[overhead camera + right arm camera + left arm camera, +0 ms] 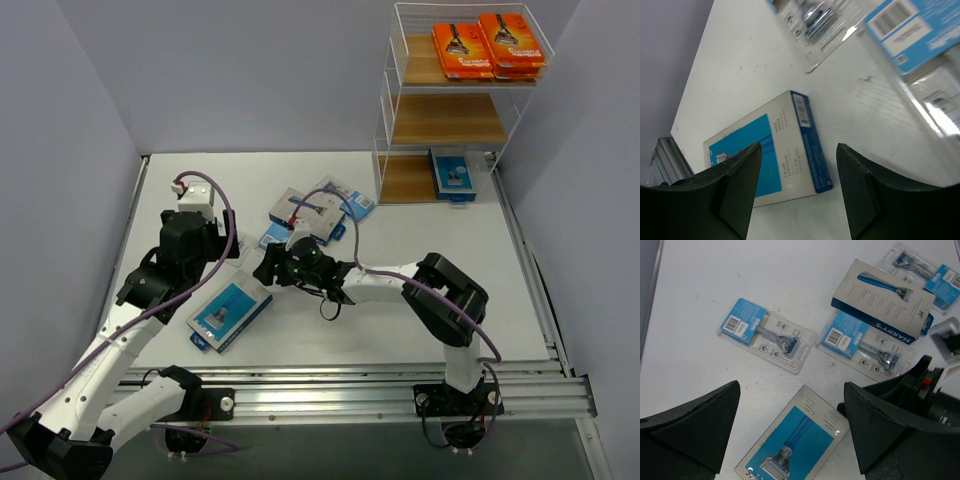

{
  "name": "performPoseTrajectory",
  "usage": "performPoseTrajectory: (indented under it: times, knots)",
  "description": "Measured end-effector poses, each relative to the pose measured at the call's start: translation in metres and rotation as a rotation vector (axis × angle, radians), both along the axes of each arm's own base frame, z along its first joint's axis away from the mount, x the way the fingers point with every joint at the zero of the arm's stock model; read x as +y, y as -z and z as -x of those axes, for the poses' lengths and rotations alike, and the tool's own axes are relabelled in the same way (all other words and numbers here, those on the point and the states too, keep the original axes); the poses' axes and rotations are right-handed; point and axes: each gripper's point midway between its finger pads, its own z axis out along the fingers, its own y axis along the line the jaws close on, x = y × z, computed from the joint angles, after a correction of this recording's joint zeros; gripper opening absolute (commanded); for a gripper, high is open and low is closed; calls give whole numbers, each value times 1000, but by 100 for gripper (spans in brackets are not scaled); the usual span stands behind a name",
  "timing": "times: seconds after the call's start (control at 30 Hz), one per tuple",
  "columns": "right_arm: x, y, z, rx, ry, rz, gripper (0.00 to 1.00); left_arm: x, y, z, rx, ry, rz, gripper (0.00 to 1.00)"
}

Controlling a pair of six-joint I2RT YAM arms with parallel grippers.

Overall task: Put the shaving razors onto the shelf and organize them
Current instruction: Grab a shaving razor with the right arm

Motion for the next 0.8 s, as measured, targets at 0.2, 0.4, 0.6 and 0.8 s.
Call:
performPoseTrajectory:
  times: [0.2, 0.4, 0.6, 0.8]
  knots:
    - [42, 23, 31, 2, -73, 91, 57, 20, -12, 5, -54, -99, -3, 95]
    - [52, 38, 38, -37, -58, 229, 58, 24, -16, 7, -76, -121, 2, 95]
    - [37, 49, 38, -64, -20, 345, 57, 21, -15, 7, -71, -112, 1, 95]
    - [33, 51, 35, -87, -8, 359, 49, 17, -11, 5, -58, -99, -1, 95]
